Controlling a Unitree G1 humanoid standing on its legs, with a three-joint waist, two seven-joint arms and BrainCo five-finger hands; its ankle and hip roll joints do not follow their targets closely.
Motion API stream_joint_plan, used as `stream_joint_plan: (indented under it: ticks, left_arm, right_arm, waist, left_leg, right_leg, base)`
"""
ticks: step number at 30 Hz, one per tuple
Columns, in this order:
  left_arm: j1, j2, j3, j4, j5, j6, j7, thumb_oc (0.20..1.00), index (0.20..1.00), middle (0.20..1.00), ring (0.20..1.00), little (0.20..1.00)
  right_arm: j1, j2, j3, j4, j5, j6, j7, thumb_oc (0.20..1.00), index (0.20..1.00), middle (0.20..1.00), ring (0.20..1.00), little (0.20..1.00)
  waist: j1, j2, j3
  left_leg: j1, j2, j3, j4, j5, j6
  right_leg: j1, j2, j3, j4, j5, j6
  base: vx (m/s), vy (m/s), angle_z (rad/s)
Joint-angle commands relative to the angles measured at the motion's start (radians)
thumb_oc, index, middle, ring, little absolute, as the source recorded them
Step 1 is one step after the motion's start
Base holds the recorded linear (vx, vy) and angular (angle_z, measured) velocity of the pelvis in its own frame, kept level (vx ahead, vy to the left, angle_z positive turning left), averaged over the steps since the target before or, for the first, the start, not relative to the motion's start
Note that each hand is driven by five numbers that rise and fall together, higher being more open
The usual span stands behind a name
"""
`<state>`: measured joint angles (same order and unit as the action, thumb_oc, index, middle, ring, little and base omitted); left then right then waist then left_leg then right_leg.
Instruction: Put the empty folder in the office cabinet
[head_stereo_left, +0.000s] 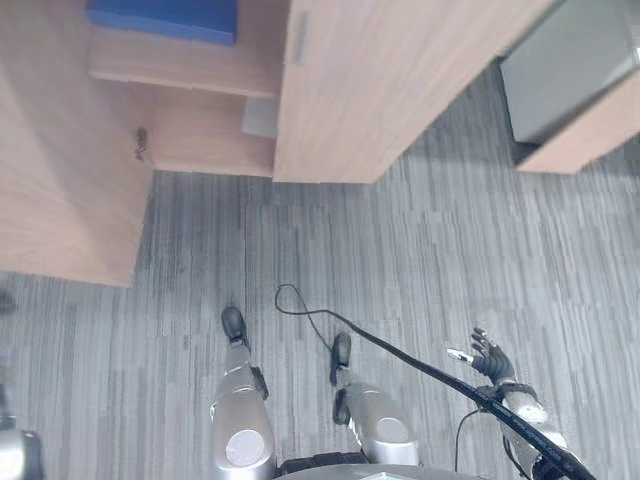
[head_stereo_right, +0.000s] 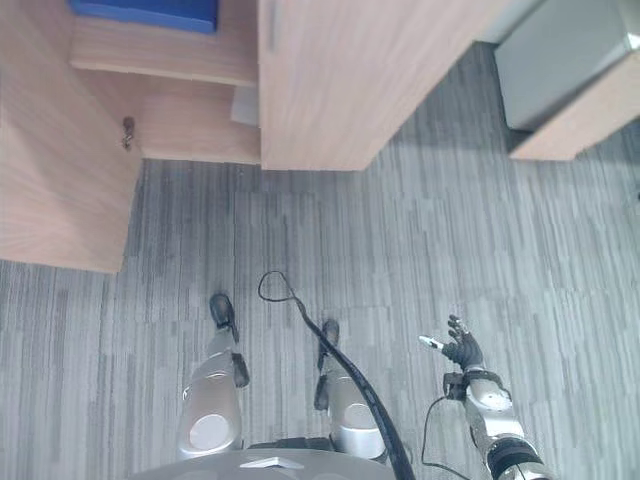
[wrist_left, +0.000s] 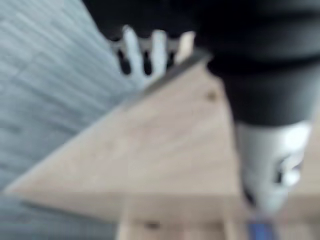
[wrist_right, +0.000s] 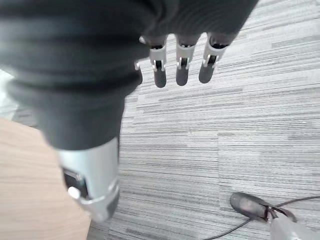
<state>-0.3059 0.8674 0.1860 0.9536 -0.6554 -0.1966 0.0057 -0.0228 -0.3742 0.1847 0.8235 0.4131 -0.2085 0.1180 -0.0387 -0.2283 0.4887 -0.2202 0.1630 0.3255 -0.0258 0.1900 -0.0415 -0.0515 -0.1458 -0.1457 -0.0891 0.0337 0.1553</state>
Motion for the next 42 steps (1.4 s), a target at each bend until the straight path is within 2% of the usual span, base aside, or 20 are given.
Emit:
stream_joint_plan:
  ticks: [1, 4, 7, 10, 15, 20, 21, 27, 28, 30, 33, 38, 42]
  left_arm:
    - [-0.071, -0.047, -0.105, -0.089, 0.020, -0.107, -0.107, 1.000, 1.000, 1.000, 1.000, 1.000]
    - [-0.072, -0.073, -0.116, -0.097, 0.018, -0.096, -0.113, 1.000, 1.000, 1.000, 1.000, 1.000]
    - [-0.110, -0.152, -0.184, -0.093, 0.028, -0.079, -0.078, 1.000, 1.000, 1.000, 1.000, 1.000]
    - [-0.157, -0.164, -0.204, -0.065, 0.014, -0.076, -0.057, 1.000, 1.000, 1.000, 1.000, 1.000]
    - [-0.276, -0.130, -0.230, -0.004, -0.027, -0.052, -0.045, 1.000, 1.000, 1.000, 1.000, 1.000]
    - [-0.437, -0.075, -0.278, 0.048, -0.033, -0.032, 0.042, 1.000, 1.000, 1.000, 1.000, 1.000]
    - [-0.512, -0.059, -0.305, 0.075, -0.005, -0.011, 0.095, 1.000, 1.000, 1.000, 1.000, 1.000]
    - [-0.666, -0.024, -0.365, 0.167, -0.020, 0.050, 0.172, 1.000, 1.000, 1.000, 1.000, 1.000]
    - [-0.710, -0.012, -0.381, 0.201, 0.010, 0.073, 0.223, 1.000, 1.000, 1.000, 1.000, 1.000]
    - [-0.749, 0.001, -0.398, 0.234, -0.004, 0.093, 0.281, 1.000, 1.000, 1.000, 1.000, 1.000]
    - [-0.799, 0.022, -0.403, 0.281, -0.021, 0.088, 0.360, 1.000, 1.000, 1.000, 1.000, 1.000]
    - [-0.813, 0.038, -0.407, 0.282, -0.009, 0.108, 0.399, 1.000, 1.000, 1.000, 1.000, 1.000]
    - [-0.769, 0.039, -0.384, 0.261, 0.017, 0.069, 0.446, 1.000, 1.000, 1.000, 1.000, 1.000]
  right_arm:
    - [0.034, -0.061, -0.003, -0.020, -0.032, -0.014, -0.038, 1.000, 1.000, 1.000, 1.000, 1.000]
    - [0.040, -0.061, -0.006, -0.016, -0.039, -0.019, -0.051, 1.000, 1.000, 1.000, 1.000, 1.000]
    - [0.033, -0.082, -0.015, -0.021, -0.018, -0.001, -0.106, 1.000, 1.000, 1.000, 1.000, 1.000]
    - [0.032, -0.104, -0.022, -0.027, -0.018, 0.009, -0.127, 1.000, 1.000, 1.000, 1.000, 1.000]
    - [0.038, -0.135, -0.034, -0.015, -0.011, 0.009, -0.146, 1.000, 1.000, 1.000, 1.000, 1.000]
    - [0.043, -0.139, -0.020, 0.003, -0.017, -0.018, -0.165, 1.000, 1.000, 1.000, 1.000, 1.000]
    - [0.039, -0.140, -0.012, 0.015, -0.008, -0.032, -0.176, 1.000, 1.000, 1.000, 1.000, 1.000]
    - [0.017, -0.156, 0.005, 0.030, 0.004, -0.050, -0.210, 1.000, 1.000, 1.000, 1.000, 1.000]
    - [0.011, -0.161, 0.007, 0.035, 0.004, -0.053, -0.223, 1.000, 1.000, 1.000, 1.000, 1.000]
    - [0.007, -0.164, 0.010, 0.037, -0.001, -0.058, -0.242, 1.000, 1.000, 1.000, 1.000, 1.000]
    - [0.000, -0.165, 0.018, 0.052, 0.005, -0.083, -0.266, 1.000, 1.000, 1.000, 1.000, 1.000]
    - [-0.001, -0.166, 0.012, 0.053, 0.000, -0.094, -0.294, 1.000, 1.000, 1.000, 1.000, 1.000]
    - [0.008, -0.166, 0.007, 0.047, -0.011, -0.111, -0.303, 1.000, 1.000, 1.000, 1.000, 1.000]
  waist:
    - [-0.103, 0.077, -0.058]
    - [-0.110, 0.084, -0.064]
    - [-0.142, 0.113, -0.081]
    - [-0.171, 0.135, -0.085]
    - [-0.217, 0.167, -0.084]
    - [-0.265, 0.184, -0.078]
    - [-0.280, 0.188, -0.078]
    - [-0.314, 0.200, -0.079]
    - [-0.325, 0.203, -0.079]
    - [-0.333, 0.205, -0.077]
    - [-0.339, 0.207, -0.074]
    - [-0.339, 0.212, -0.068]
    - [-0.334, 0.216, -0.077]
  left_leg:
    - [0.166, -0.022, 0.027, 0.104, -0.327, 0.030]
    - [0.171, -0.021, 0.031, 0.100, -0.323, 0.026]
    - [0.174, -0.016, 0.035, 0.085, -0.298, 0.009]
    - [0.179, -0.016, 0.041, 0.068, -0.277, -0.002]
    - [0.184, -0.018, 0.051, 0.050, -0.257, -0.013]
    - [0.184, -0.014, 0.069, 0.038, -0.249, -0.020]
    - [0.180, -0.010, 0.074, 0.034, -0.246, -0.024]
    - [0.173, 0.000, 0.086, 0.020, -0.235, -0.037]
    - [0.170, 0.005, 0.090, 0.012, -0.227, -0.044]
    - [0.166, 0.009, 0.094, 0.004, -0.219, -0.051]
    - [0.159, 0.016, 0.095, -0.008, -0.207, -0.060]
    - [0.157, 0.020, 0.086, -0.025, -0.194, -0.070]
    - [0.168, 0.022, 0.086, -0.030, -0.194, -0.069]
  right_leg:
    - [-0.112, -0.012, 0.044, 0.007, 0.091, 0.058]
    - [-0.104, -0.008, 0.049, 0.007, 0.088, 0.050]
    - [-0.081, 0.010, 0.079, 0.012, 0.071, 0.011]
    - [-0.079, 0.020, 0.102, 0.014, 0.061, -0.006]
    - [-0.093, 0.027, 0.127, 0.024, 0.048, -0.022]
    - [-0.121, 0.041, 0.151, 0.041, 0.033, -0.036]
    - [-0.130, 0.047, 0.157, 0.045, 0.029, -0.040]
    - [-0.153, 0.060, 0.172, 0.045, 0.024, -0.047]
    - [-0.162, 0.065, 0.176, 0.045, 0.024, -0.049]
    - [-0.171, 0.069, 0.179, 0.044, 0.024, -0.052]
    - [-0.183, 0.075, 0.180, 0.043, 0.022, -0.055]
    - [-0.190, 0.080, 0.176, 0.045, 0.018, -0.056]
    - [-0.177, 0.080, 0.172, 0.047, 0.012, -0.058]
  base:
    - [0.10, -0.151, 0.06]
    - [0.06, -0.093, -0.11]
    - [0.09, -0.105, -0.12]
    - [0.08, -0.017, -0.22]
    - [0.09, -0.001, -0.28]
    - [0.06, -0.026, -0.19]
    - [0.08, -0.073, -0.33]
    - [0.06, -0.019, -0.13]
    - [0.04, -0.004, -0.07]
    - [0.03, 0.000, -0.07]
    - [0.00, 0.000, -0.13]
    - [-0.03, -0.001, -0.01]
    - [0.00, 0.000, 0.00]
